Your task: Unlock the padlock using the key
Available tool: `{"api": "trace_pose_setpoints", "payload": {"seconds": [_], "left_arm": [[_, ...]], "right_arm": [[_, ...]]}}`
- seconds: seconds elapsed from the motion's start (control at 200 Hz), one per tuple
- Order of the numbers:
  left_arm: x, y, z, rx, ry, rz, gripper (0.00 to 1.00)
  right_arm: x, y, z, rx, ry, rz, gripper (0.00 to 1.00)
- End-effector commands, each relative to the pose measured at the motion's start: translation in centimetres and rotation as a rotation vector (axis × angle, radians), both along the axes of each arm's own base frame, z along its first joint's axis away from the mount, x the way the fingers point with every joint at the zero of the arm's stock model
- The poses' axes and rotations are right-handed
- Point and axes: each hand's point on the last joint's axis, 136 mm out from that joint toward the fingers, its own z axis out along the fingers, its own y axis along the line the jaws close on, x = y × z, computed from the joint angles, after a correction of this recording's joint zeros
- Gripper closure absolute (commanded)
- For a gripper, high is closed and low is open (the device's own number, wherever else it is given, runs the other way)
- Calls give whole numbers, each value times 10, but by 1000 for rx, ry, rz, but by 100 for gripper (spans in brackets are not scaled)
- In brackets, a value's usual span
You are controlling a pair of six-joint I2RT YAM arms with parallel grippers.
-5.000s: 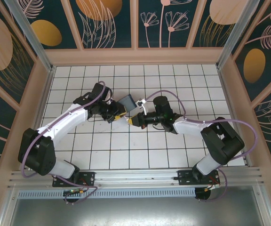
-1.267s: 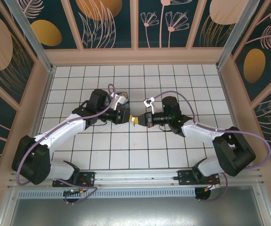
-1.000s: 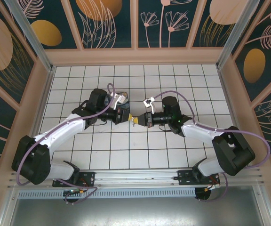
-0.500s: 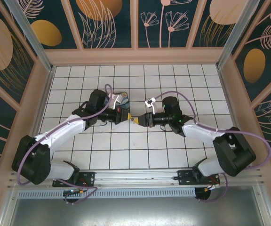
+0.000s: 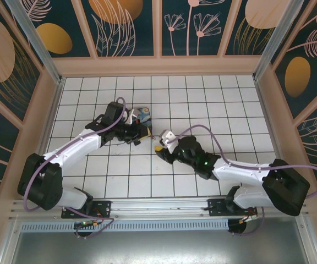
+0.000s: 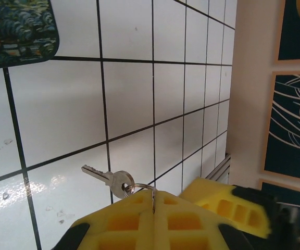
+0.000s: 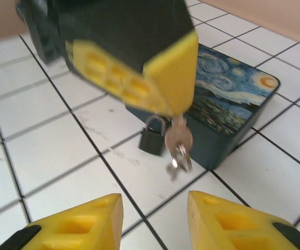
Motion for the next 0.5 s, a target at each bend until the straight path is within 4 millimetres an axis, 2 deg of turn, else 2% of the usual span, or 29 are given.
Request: {"api": "trace_pose_setpoints", "payload": {"seconds": [0.0,0.23,0.495], "left_arm": [[1,2,11,-15,42,32,100],[0,1,11,-25,53,30,100],[-1,-2,18,-52,51,26,100]], "right_arm": [[26,-13,28,-3,-261,-143,63],[20,-6,37,-33,-450,-156,66],[19,10,38,-32,-480,-114,66]]}}
